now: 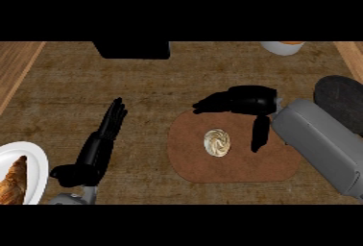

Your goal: Pick the cupcake from the cutting board and place it in the pan

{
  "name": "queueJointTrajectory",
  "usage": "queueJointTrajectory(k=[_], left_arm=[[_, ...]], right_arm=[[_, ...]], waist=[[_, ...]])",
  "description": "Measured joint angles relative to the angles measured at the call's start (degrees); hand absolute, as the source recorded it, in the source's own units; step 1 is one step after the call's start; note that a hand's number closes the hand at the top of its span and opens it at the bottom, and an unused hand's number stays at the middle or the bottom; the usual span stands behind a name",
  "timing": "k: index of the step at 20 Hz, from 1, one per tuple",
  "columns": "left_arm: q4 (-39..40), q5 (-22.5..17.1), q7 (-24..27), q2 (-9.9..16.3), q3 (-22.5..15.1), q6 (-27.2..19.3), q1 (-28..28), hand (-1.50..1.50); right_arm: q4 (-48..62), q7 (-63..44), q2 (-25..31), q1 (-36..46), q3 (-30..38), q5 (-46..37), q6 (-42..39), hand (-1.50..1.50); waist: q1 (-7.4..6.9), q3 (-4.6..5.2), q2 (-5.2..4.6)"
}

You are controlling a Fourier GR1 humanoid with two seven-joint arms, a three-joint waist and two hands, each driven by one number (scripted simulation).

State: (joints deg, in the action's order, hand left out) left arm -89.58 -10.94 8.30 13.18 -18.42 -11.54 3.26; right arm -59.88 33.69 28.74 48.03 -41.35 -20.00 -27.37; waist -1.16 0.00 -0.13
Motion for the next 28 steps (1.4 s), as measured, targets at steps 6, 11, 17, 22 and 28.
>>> queueJointTrajectory(k=[6,11,17,22,28], left_arm=[[1.37,1.21,-0.54,-1.88,0.64,-0.39,1.54,0.00],[-0.01,1.89,-1.54,-1.98,1.62,0.84,0.56,0.00],[0.37,2.50,-1.99,-2.71,3.58,2.41,0.85,0.00],[-0.69,4.37,-2.56,-4.09,3.41,2.40,-0.11,0.00],[-1.71,5.05,-3.33,-4.31,4.86,3.77,-0.57,0.00]], right_arm=[[1.89,-0.22,-3.37,-0.91,-2.92,-9.66,2.16,-1.50],[3.24,0.63,-5.24,-3.19,-0.85,-14.84,2.01,-1.50],[4.82,0.27,-8.71,-4.54,2.92,-19.96,1.12,-1.50],[5.60,0.28,-11.64,-6.26,6.33,-22.70,0.48,-1.50],[11.71,2.08,-15.40,-5.54,8.80,-27.54,2.01,-1.50]], waist=[[0.58,0.00,0.04],[0.74,0.00,0.12],[0.83,-0.01,0.10],[0.87,0.00,0.13],[0.66,-0.01,0.07]])
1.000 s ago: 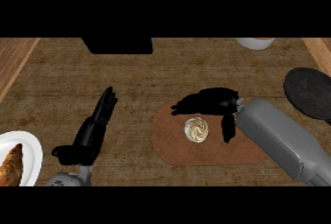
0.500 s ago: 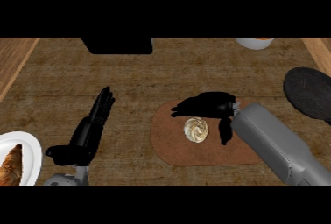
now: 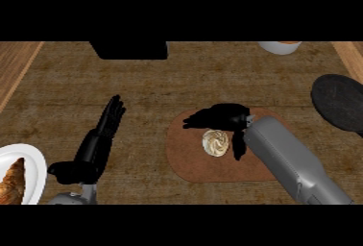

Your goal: Pick the cupcake from the cutting board and place it in the pan

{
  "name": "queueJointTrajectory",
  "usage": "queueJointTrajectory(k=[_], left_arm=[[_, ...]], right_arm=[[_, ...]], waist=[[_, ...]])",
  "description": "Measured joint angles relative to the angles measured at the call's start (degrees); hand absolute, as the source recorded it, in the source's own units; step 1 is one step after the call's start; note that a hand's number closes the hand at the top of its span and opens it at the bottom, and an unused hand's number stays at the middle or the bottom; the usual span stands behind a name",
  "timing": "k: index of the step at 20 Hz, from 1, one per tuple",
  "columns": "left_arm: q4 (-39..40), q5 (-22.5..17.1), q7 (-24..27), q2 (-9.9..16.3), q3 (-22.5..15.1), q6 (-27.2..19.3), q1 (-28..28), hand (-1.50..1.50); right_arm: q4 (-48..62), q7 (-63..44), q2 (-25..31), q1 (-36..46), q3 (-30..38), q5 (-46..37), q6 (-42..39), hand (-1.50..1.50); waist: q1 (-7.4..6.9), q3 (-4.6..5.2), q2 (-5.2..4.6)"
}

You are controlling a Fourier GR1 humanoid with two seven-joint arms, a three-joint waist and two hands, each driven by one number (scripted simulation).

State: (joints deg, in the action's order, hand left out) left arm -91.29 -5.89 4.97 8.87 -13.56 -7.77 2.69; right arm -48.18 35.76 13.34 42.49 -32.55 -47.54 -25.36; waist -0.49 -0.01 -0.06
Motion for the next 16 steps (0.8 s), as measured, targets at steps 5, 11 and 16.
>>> queueJointTrajectory(k=[5,11,16], left_arm=[[1.08,0.95,1.02,-1.26,0.48,0.49,0.00,0.00],[0.83,1.64,0.71,-2.21,0.16,0.97,-0.77,0.00],[0.29,2.32,0.78,-2.49,0.89,1.46,-0.85,0.00]], right_arm=[[2.85,-1.26,-3.38,-0.98,0.14,-4.84,2.02,1.50],[5.57,4.60,-3.45,0.50,-1.32,-10.58,6.91,1.50],[8.29,7.42,-5.11,1.41,0.57,-13.62,10.76,1.50]], waist=[[0.06,0.09,0.13],[-0.15,0.14,0.63],[-0.12,0.19,0.80]])
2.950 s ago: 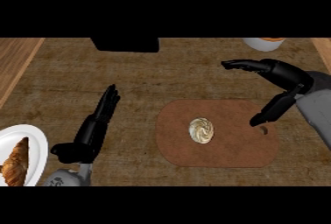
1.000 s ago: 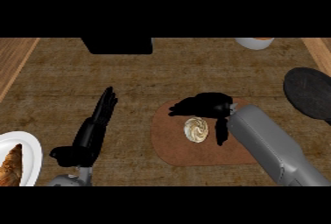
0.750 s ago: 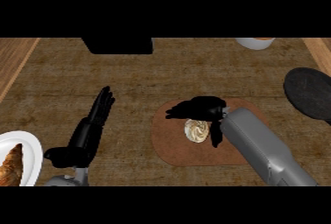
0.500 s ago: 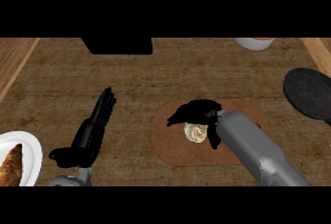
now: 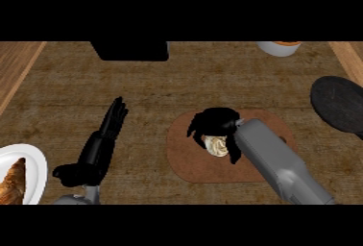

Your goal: Pick the cupcake from the cutting board and place it in the pan

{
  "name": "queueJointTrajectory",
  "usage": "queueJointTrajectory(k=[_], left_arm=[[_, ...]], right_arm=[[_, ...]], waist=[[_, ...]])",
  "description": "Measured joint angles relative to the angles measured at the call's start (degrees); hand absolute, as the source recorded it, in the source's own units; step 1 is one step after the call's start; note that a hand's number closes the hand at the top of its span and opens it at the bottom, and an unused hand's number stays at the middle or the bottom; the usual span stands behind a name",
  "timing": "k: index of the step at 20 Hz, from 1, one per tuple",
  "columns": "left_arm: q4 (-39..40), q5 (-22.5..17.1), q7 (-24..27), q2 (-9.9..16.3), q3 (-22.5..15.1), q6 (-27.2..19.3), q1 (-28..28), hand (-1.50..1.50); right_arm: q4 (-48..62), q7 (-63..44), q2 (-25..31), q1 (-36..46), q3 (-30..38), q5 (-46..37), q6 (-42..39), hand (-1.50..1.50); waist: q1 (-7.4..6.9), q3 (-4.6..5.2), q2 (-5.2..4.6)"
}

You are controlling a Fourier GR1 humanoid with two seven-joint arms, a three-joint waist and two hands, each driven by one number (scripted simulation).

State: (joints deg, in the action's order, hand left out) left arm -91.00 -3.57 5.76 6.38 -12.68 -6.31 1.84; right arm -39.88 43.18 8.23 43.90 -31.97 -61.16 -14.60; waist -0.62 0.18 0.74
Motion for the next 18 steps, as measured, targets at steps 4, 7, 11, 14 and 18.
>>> queueJointTrajectory(k=[4,7,11,14,18], left_arm=[[0.04,-0.06,-0.27,-0.19,0.65,0.66,-0.07,0.00],[0.02,0.04,0.73,-0.03,0.82,0.99,-1.18,0.00],[-0.14,-0.27,0.56,0.43,2.44,0.11,-2.07,0.00],[-0.10,-0.41,0.64,0.75,3.31,-0.27,-2.61,0.00],[0.00,-0.48,0.71,0.69,3.49,-0.30,-2.80,0.00]], right_arm=[[0.99,1.67,-0.75,0.05,2.44,-0.91,2.87,1.50],[0.53,-1.24,0.09,-1.40,6.10,0.36,4.49,1.50],[1.41,-12.80,3.28,-5.18,15.57,4.84,7.34,1.50],[0.77,-23.02,4.92,-7.50,21.99,7.12,12.05,1.50],[-5.40,-33.08,6.08,-10.93,26.34,7.42,19.85,1.50]], waist=[[0.05,0.03,-0.05],[0.71,0.11,-0.03],[3.64,-0.02,0.51],[4.98,-0.03,0.66],[5.45,-0.01,0.78]])
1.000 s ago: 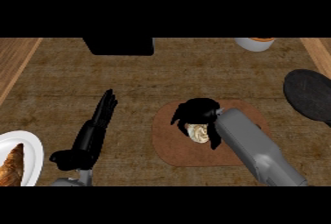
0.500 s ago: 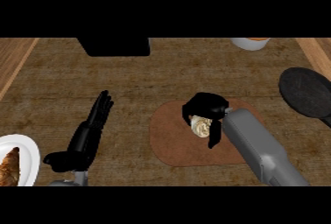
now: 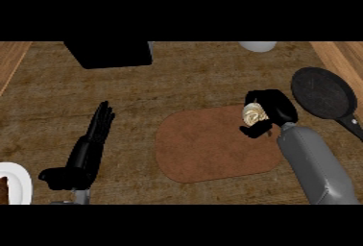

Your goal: Pick the cupcake from the cutting board and place it in the pan

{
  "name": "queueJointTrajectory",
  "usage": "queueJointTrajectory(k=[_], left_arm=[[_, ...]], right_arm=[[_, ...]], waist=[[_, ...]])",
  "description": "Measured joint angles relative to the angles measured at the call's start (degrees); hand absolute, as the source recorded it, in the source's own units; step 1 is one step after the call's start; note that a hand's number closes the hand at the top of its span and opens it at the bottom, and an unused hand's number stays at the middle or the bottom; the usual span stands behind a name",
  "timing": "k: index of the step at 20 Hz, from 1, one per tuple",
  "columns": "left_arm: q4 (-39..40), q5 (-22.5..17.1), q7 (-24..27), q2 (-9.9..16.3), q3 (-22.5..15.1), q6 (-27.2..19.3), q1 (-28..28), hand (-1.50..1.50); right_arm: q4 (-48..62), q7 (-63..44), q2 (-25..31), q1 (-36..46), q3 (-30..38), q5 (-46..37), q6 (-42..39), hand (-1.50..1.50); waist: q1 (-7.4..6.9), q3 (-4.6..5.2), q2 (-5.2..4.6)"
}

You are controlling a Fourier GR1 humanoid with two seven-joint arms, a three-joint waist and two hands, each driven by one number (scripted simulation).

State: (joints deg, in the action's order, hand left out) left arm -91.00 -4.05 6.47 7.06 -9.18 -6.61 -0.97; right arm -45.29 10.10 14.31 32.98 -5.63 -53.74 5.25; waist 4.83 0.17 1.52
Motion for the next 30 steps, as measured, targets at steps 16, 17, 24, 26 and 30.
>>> queueJointTrajectory(k=[16,17,24,26,30], left_arm=[[-1.06,0.56,-0.80,-0.64,-1.03,1.47,0.90,0.00],[-0.67,0.73,-0.05,-0.85,-1.23,1.66,0.61,0.00],[0.24,1.62,-0.28,-2.02,-1.51,2.02,2.23,0.00],[0.20,1.70,-1.06,-2.18,-1.59,2.10,3.11,0.00],[0.16,2.02,-0.89,-2.52,-1.99,2.32,2.99,0.00]], right_arm=[[-39.15,-19.22,0.23,-18.66,13.10,10.13,5.76,1.50],[-38.13,-18.21,0.82,-18.62,14.88,11.54,6.25,1.50],[-23.62,-9.32,6.11,-13.88,23.77,14.61,12.92,1.50],[-18.15,-5.79,8.05,-12.32,25.71,13.88,16.52,1.50],[-7.05,1.05,11.04,-7.61,30.12,14.75,23.65,1.50]], waist=[[-3.62,-0.12,-1.14],[-3.89,-0.15,-1.24],[-5.06,-0.21,-1.63],[-5.41,-0.24,-1.78],[-6.01,-0.30,-2.01]])
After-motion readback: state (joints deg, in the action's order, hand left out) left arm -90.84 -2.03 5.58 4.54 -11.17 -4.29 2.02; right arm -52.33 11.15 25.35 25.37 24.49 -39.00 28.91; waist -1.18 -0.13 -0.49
